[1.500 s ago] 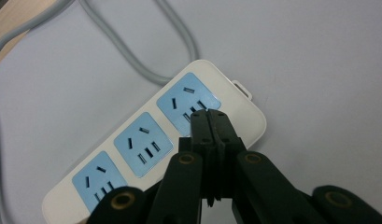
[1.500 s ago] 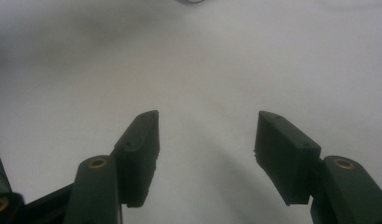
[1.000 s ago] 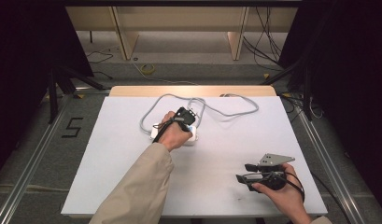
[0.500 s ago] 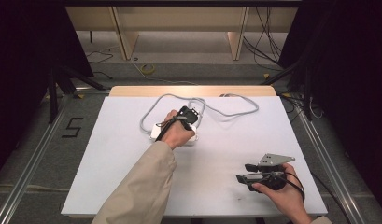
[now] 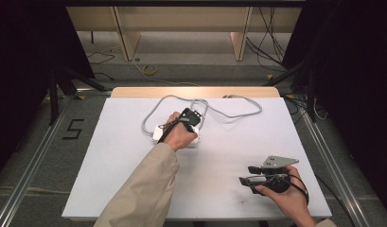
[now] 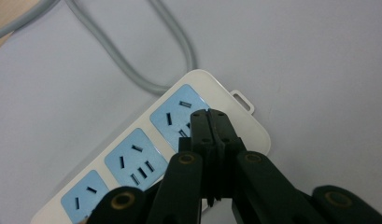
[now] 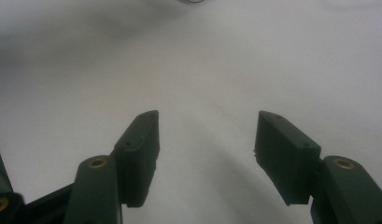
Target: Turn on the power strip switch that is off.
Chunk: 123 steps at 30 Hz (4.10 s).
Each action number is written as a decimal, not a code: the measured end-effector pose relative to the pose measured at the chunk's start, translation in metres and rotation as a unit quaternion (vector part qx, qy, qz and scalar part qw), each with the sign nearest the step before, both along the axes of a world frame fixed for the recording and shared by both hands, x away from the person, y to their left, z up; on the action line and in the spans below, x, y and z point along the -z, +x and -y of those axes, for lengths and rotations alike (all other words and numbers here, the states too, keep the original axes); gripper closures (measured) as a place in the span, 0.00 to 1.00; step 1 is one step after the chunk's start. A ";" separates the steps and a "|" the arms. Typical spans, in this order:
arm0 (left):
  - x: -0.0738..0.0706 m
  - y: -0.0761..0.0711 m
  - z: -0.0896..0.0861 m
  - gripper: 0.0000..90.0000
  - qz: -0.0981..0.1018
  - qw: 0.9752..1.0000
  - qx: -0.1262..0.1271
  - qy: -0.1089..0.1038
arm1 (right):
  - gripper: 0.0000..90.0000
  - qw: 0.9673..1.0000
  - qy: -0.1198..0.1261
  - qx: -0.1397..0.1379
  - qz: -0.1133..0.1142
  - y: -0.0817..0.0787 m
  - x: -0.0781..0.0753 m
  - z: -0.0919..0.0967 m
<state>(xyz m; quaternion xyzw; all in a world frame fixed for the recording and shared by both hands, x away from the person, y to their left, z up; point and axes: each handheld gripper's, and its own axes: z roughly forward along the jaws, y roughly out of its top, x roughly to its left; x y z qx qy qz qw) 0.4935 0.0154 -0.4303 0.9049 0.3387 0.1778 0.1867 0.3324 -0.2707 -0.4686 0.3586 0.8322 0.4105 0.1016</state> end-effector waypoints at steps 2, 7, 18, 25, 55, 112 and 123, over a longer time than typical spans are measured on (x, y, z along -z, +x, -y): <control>0.000 0.000 0.000 1.00 -0.002 1.000 0.000 0.001 | 0.46 1.000 0.000 0.000 0.000 0.000 0.000 0.000; 0.002 0.000 0.001 1.00 -0.002 1.000 -0.002 0.002 | 0.46 1.000 0.000 -0.001 0.001 0.000 0.000 0.000; 0.003 0.000 0.001 1.00 -0.007 1.000 -0.003 0.005 | 0.46 1.000 -0.001 -0.001 0.000 0.000 0.000 0.000; 0.004 0.001 0.001 1.00 -0.013 1.000 -0.005 0.007 | 0.46 1.000 -0.002 -0.002 0.000 0.000 0.001 0.000; 0.003 0.003 0.001 1.00 -0.029 0.999 -0.004 0.022 | 0.46 1.000 0.000 -0.001 0.000 0.000 0.001 -0.002; 0.007 0.001 0.006 1.00 -0.029 0.999 -0.009 0.033 | 0.46 1.000 -0.003 -0.002 0.002 0.000 0.000 -0.002; 0.008 0.000 0.005 1.00 -0.025 0.999 -0.006 0.044 | 0.46 1.000 -0.003 -0.004 0.002 0.000 0.000 -0.003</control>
